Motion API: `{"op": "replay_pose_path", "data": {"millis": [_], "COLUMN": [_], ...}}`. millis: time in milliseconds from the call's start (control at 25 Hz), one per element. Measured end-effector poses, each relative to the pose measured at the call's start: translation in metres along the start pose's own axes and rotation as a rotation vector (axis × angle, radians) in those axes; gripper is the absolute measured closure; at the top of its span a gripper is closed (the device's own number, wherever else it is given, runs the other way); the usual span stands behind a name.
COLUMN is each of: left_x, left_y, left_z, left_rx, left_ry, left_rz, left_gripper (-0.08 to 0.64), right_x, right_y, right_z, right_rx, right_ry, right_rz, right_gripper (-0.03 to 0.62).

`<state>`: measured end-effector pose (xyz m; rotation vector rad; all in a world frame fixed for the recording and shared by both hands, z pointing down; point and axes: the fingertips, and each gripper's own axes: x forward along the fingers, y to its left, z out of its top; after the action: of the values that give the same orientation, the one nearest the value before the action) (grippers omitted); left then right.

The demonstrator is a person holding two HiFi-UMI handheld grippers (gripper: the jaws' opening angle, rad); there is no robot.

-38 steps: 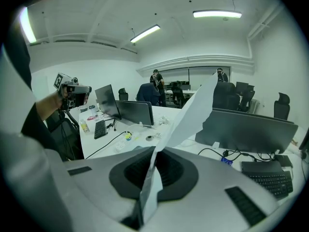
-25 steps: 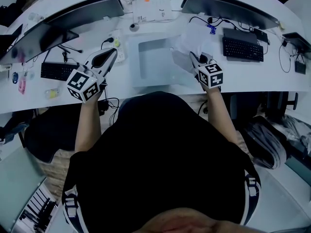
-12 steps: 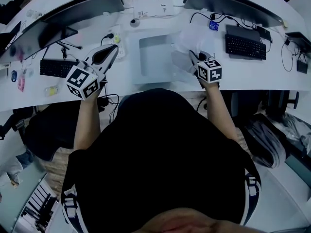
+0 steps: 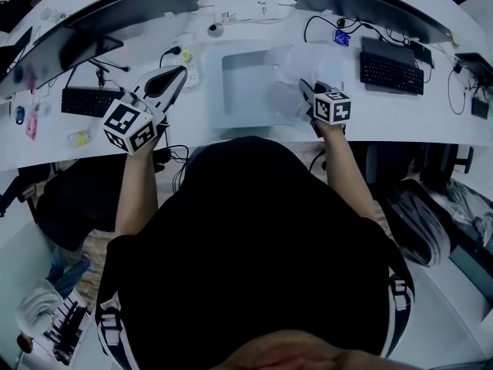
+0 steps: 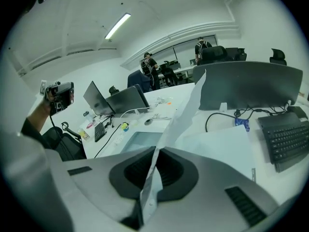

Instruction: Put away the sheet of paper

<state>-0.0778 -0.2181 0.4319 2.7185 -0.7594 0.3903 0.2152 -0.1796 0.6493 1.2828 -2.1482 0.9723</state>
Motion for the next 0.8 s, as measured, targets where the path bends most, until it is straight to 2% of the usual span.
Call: {"op": "replay_pose_path", "data": {"millis": [800], "left_x": [-0.010], "left_y": [0.008], "left_z": [-0.015], "left_rx": [-0.025], "left_ry": [0.019], "left_rz": [0.010], "left_gripper": [0.538], "right_x": [0.046], "right_y": [-0.022], "right_z": [-0.056], "right_rx": [0.016], "right_ry": [0.174], "right_rz": [-0.023], "right_gripper": [0.577]}}
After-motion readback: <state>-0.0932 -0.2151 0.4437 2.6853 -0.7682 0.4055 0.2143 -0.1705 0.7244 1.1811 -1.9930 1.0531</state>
